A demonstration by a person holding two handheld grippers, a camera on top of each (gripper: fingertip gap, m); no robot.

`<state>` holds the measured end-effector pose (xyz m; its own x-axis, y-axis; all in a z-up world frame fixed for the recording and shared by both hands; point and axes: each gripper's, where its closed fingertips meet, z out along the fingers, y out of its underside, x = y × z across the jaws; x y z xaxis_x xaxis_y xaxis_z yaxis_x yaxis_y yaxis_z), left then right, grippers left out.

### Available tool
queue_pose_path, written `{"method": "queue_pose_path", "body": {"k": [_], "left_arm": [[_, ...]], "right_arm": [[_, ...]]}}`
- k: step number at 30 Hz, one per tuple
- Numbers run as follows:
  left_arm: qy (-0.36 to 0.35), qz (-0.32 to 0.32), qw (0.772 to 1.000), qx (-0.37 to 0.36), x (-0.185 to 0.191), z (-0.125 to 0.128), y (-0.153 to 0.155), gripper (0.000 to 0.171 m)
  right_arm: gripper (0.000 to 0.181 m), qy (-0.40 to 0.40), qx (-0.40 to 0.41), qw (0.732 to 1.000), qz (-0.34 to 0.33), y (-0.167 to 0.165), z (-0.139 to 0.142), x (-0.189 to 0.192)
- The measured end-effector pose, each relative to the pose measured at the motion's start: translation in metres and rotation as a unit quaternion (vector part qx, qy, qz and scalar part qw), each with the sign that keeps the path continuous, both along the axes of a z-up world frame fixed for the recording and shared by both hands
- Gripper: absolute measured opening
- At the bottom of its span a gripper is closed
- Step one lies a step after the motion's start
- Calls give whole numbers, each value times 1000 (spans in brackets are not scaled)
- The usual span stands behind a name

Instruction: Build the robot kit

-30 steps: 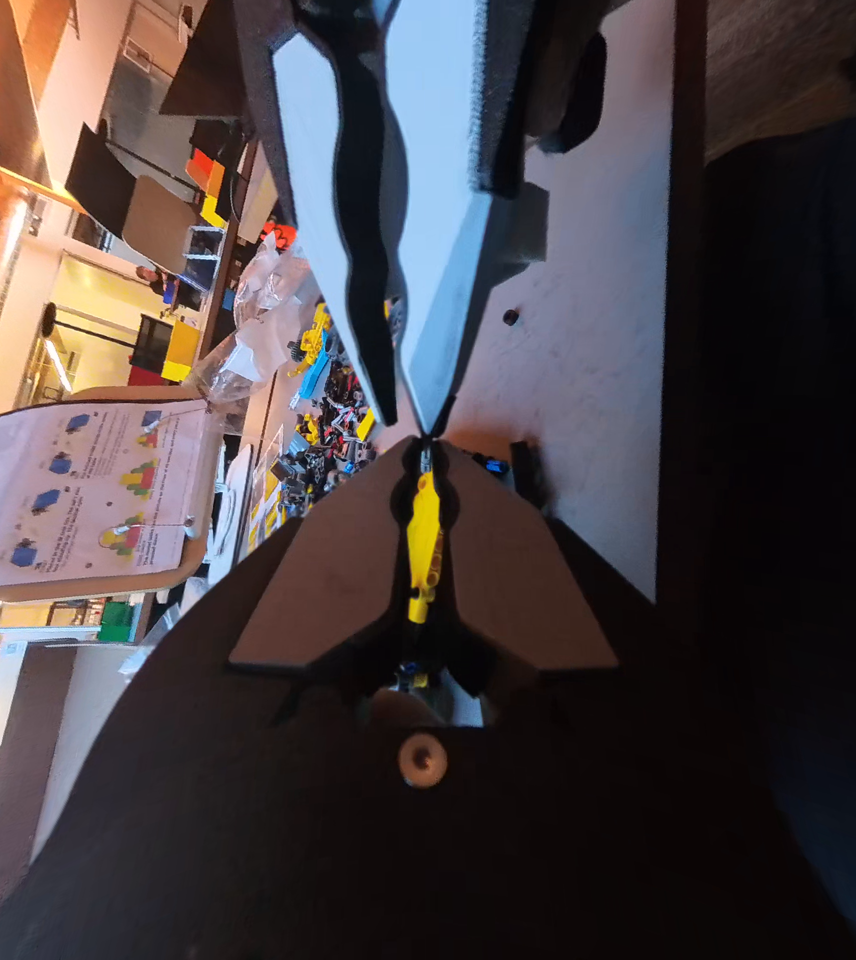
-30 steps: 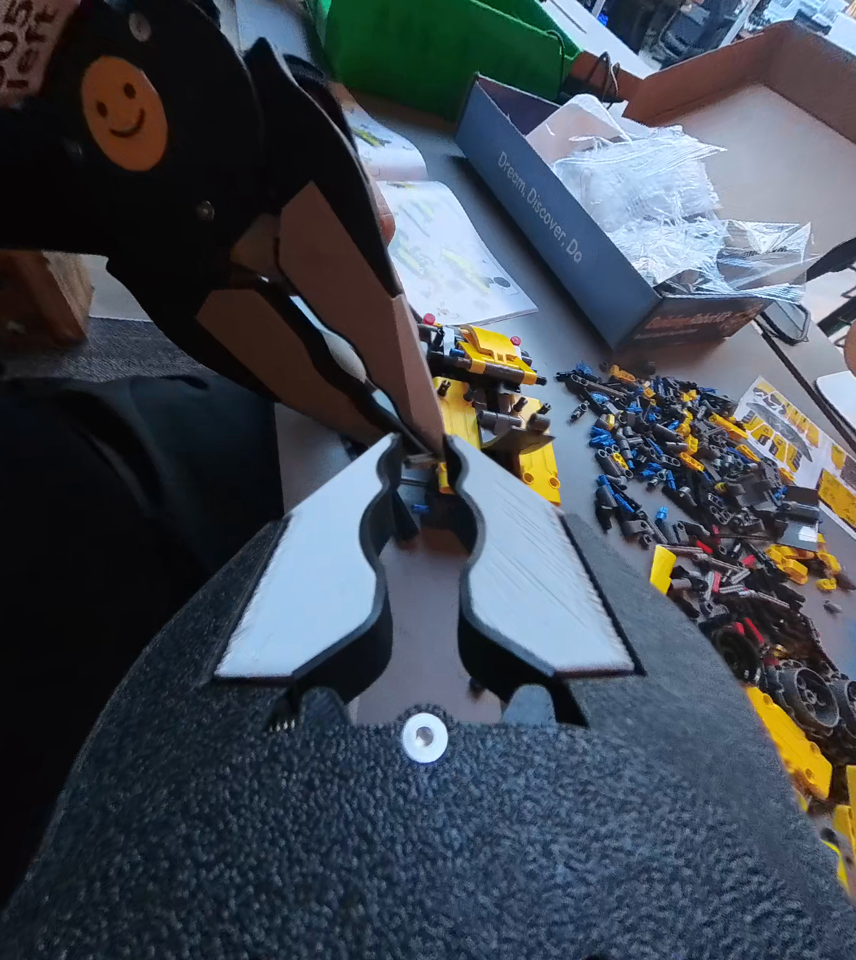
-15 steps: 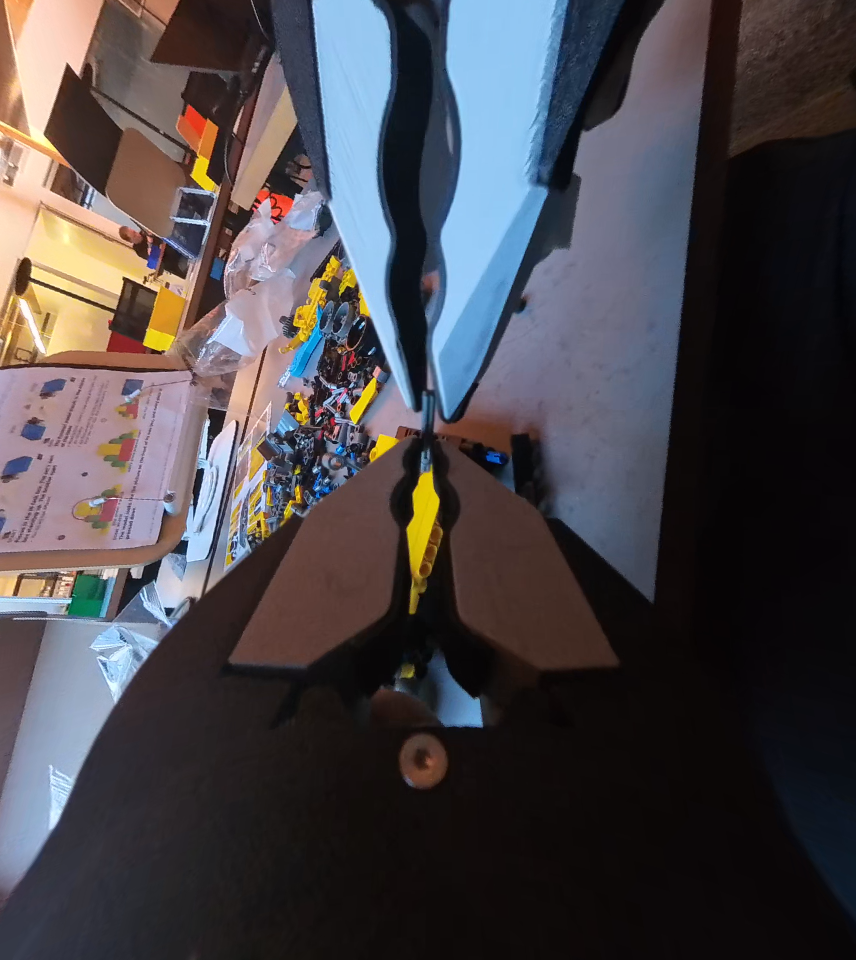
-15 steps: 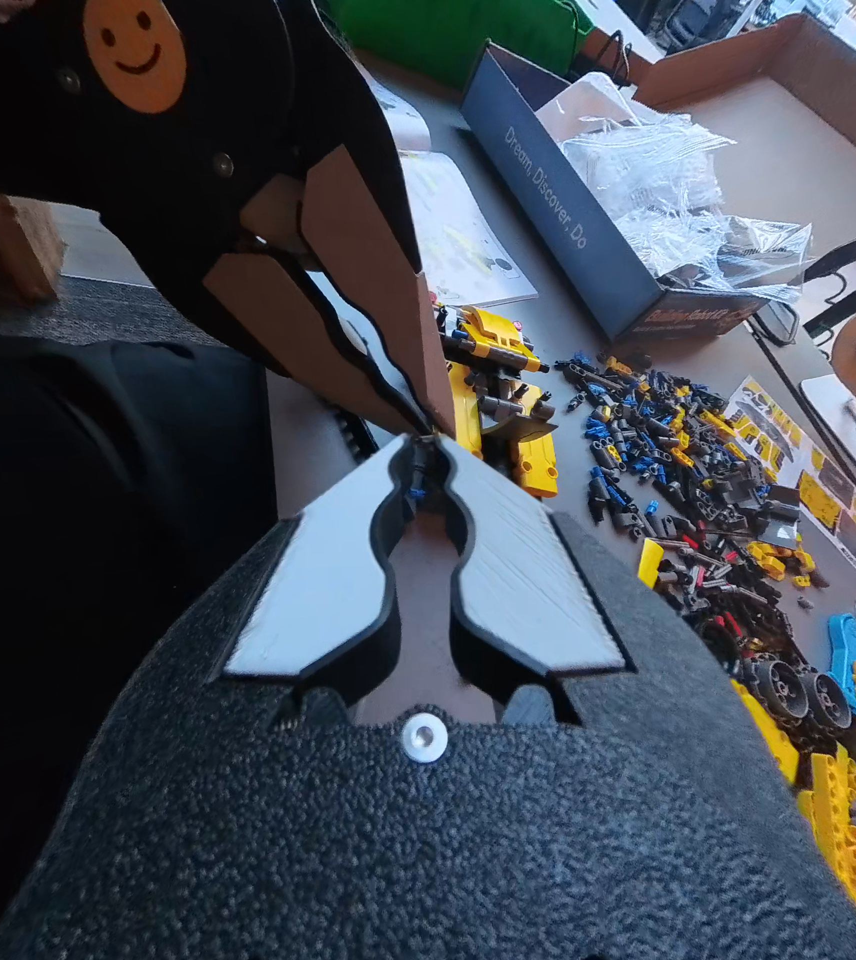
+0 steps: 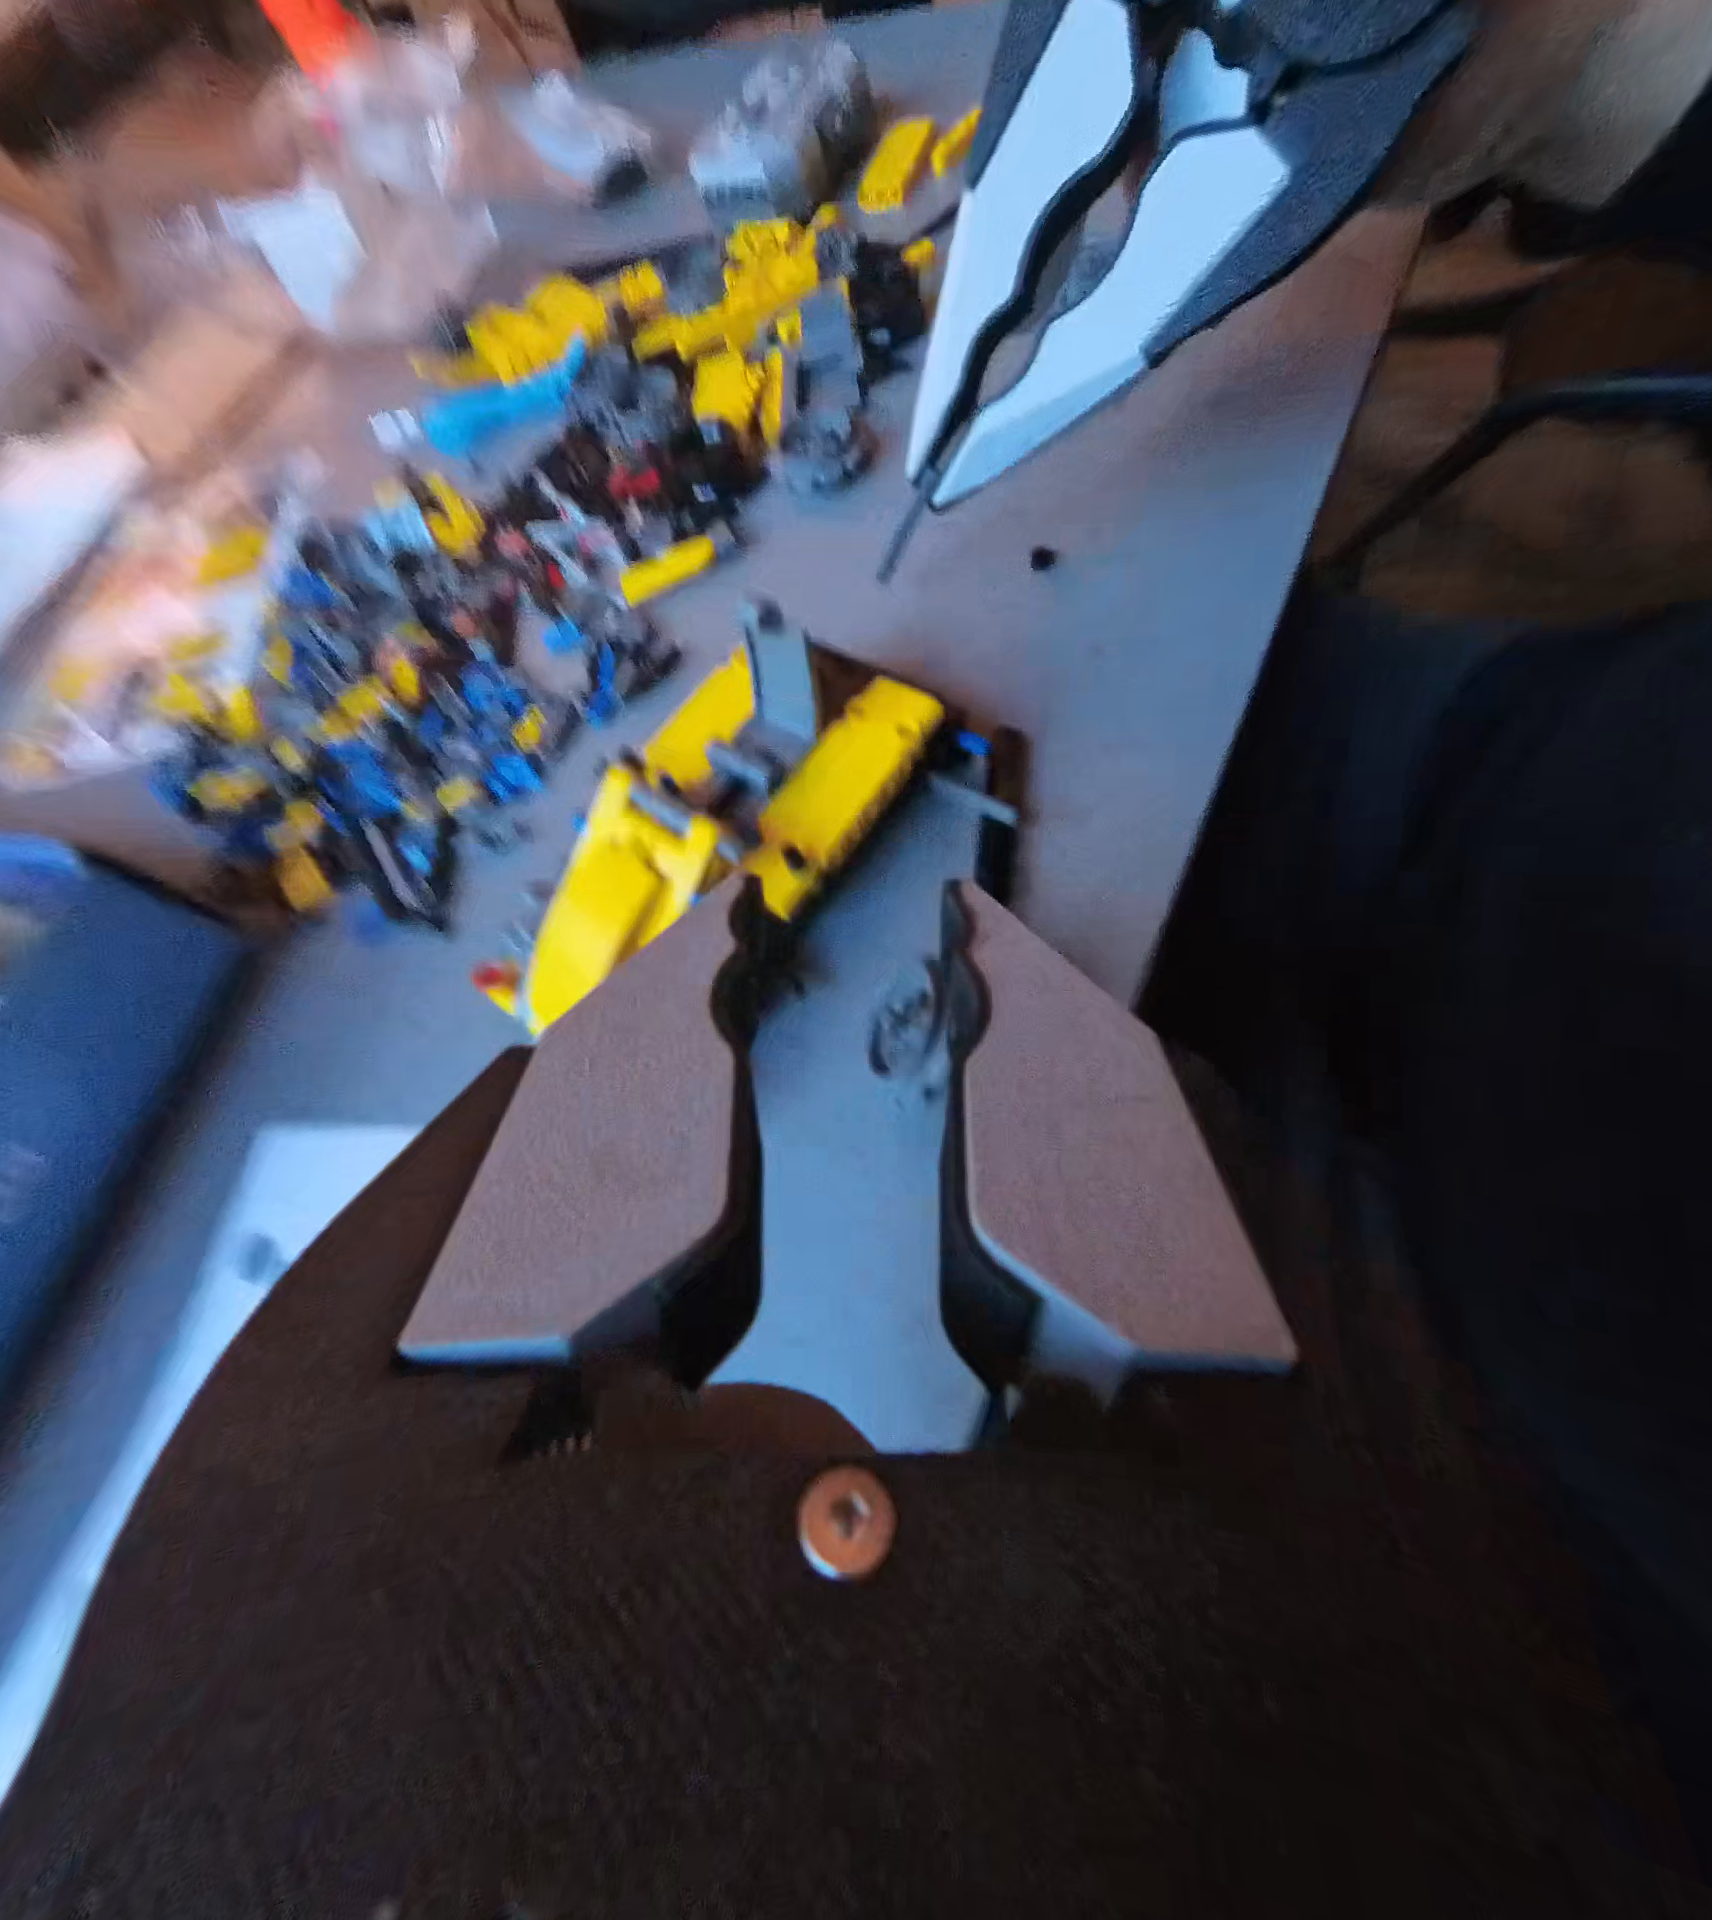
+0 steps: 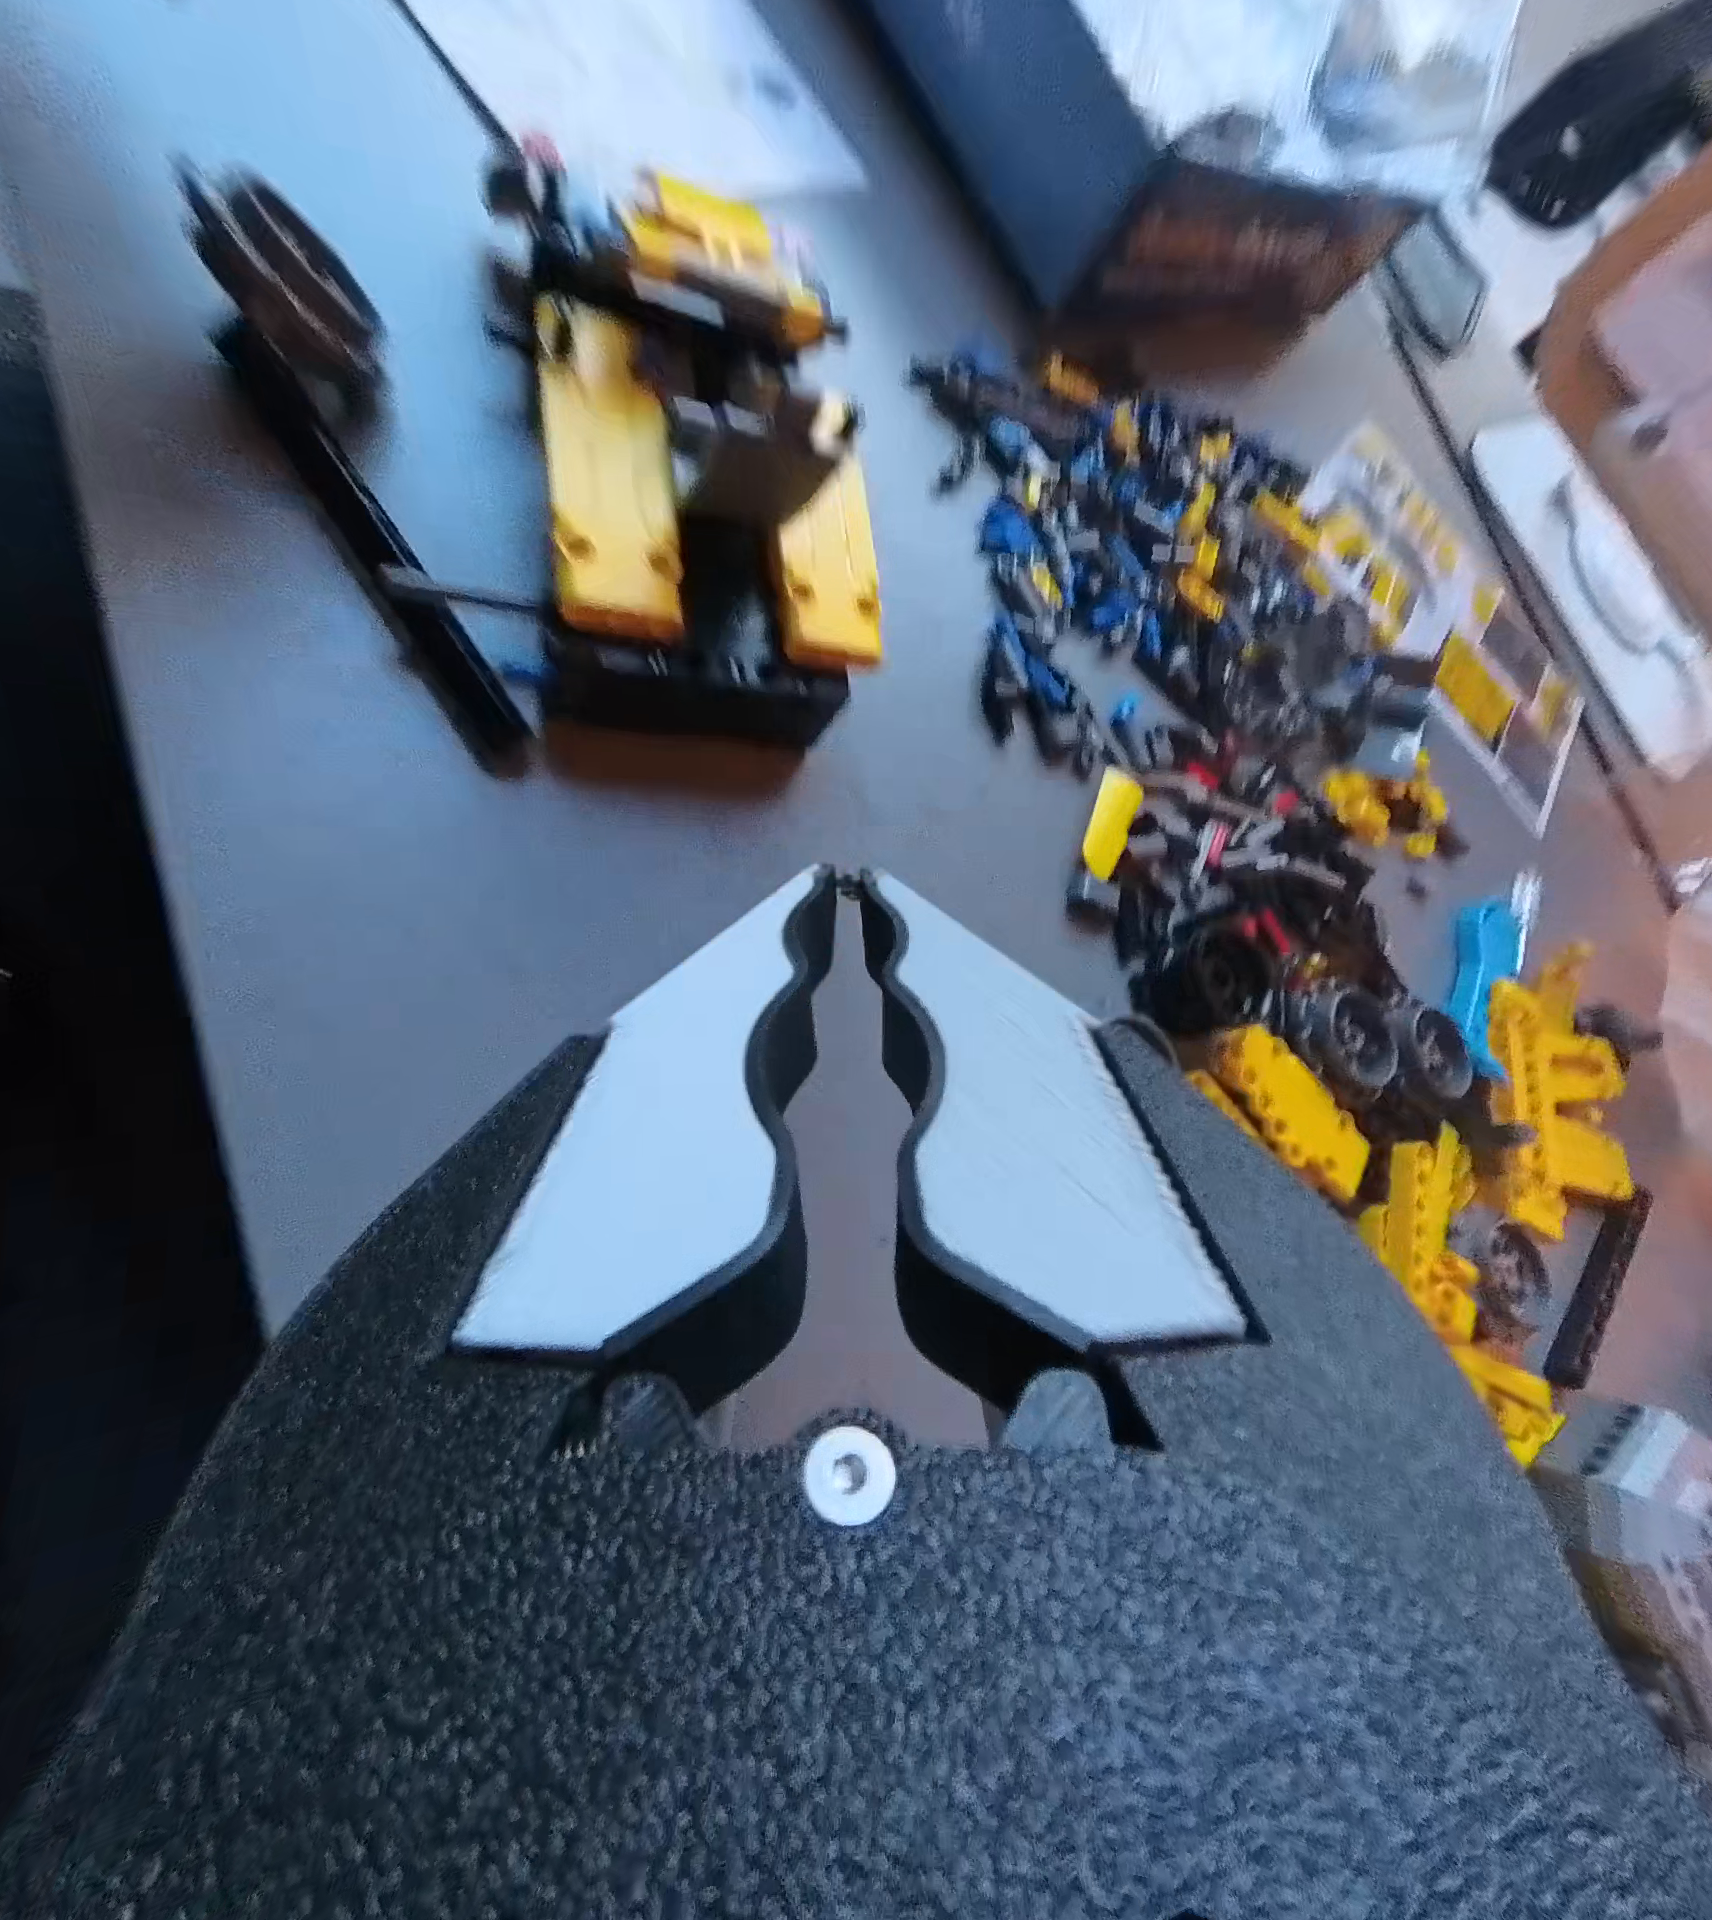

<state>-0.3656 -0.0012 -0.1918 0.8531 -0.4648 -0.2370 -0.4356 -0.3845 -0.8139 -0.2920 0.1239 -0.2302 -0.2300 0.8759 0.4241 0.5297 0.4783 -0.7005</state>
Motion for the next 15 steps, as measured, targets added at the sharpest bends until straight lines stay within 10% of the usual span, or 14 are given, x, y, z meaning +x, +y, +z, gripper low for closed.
{"method": "queue_pose_path", "body": {"k": [4,15], "left_arm": [[-63,38,995,-62,-11,-34,-14,41],[-107,48,988,-100,0,-67,-11,28]], "right_arm": [[5,-54,-21,998,-5,9,-33,-4],[37,-20,-77,995,58,-46,4,-3]]}}
